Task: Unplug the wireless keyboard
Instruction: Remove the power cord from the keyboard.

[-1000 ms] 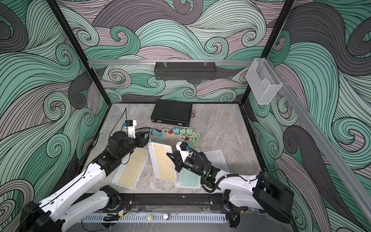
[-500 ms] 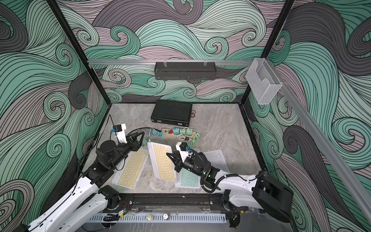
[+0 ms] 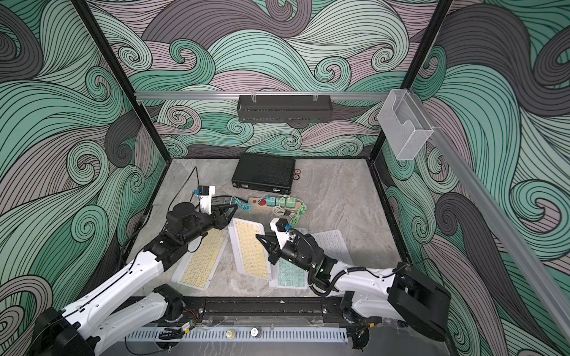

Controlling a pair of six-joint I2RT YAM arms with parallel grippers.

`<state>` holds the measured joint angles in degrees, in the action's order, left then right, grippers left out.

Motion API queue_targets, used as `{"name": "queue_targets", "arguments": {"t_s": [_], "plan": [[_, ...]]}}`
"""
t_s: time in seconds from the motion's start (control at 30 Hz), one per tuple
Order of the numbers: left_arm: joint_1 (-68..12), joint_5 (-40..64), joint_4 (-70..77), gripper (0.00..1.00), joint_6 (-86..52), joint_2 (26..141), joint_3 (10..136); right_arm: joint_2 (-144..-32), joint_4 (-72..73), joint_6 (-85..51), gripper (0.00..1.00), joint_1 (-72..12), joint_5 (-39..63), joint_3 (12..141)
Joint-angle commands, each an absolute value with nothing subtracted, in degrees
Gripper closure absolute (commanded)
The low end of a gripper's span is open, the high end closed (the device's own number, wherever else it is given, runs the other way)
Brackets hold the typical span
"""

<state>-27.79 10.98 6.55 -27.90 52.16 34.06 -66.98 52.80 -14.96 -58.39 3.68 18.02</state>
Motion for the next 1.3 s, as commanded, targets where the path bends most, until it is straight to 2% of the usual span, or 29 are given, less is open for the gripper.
{"name": "queue_targets", "arguments": {"t_s": [0.0,0.3,0.5,0.63,0.77,0.87,0.97,1.03,1.17,1.27], "plan": [[-28.27,11.46,6.59,0.55,-26.66,51.15,35.6,-66.54,51.86,-12.24,1.0,-58.71,2.9,17.82],[-28.3,11.37,5.98,0.81,-26.58,50.93,35.78,-66.7,51.24,-12.39,1.0,-58.93,2.8,18.14],[-28.3,11.7,6.12,0.89,-26.46,50.98,35.79,-66.53,48.8,-14.3,1.0,-59.15,2.55,19.91],[-28.3,11.68,6.16,0.99,-26.49,50.75,35.81,-66.79,48.44,-17.1,0.81,-59.8,2.94,20.81],[-28.3,12.02,6.35,1.0,-26.51,50.78,35.78,-67.41,46.3,-21.18,0.75,-60.84,3.28,22.2],[-28.3,12.47,6.71,1.0,-26.46,50.65,35.65,-68.74,45.75,-23.81,0.66,-62.11,3.52,23.21],[-28.32,13.03,7.41,1.0,-26.5,50.47,35.43,-69.94,47.16,-26.01,0.64,-62.79,3.28,23.55],[-28.3,13.36,7.6,1.0,-26.48,50.33,35.3,-70.76,48.62,-27.15,0.71,-62.92,3.11,23.63],[-28.3,13.36,7.58,1.0,-26.47,49.86,35.09,-73.47,50.34,-28.46,0.96,-62.93,4.73,25.15],[-28.3,13.36,7.6,1.0,-26.45,49.43,35.08,-74.62,50.76,-28.58,1.0,-63.06,4.82,25.74]]}}
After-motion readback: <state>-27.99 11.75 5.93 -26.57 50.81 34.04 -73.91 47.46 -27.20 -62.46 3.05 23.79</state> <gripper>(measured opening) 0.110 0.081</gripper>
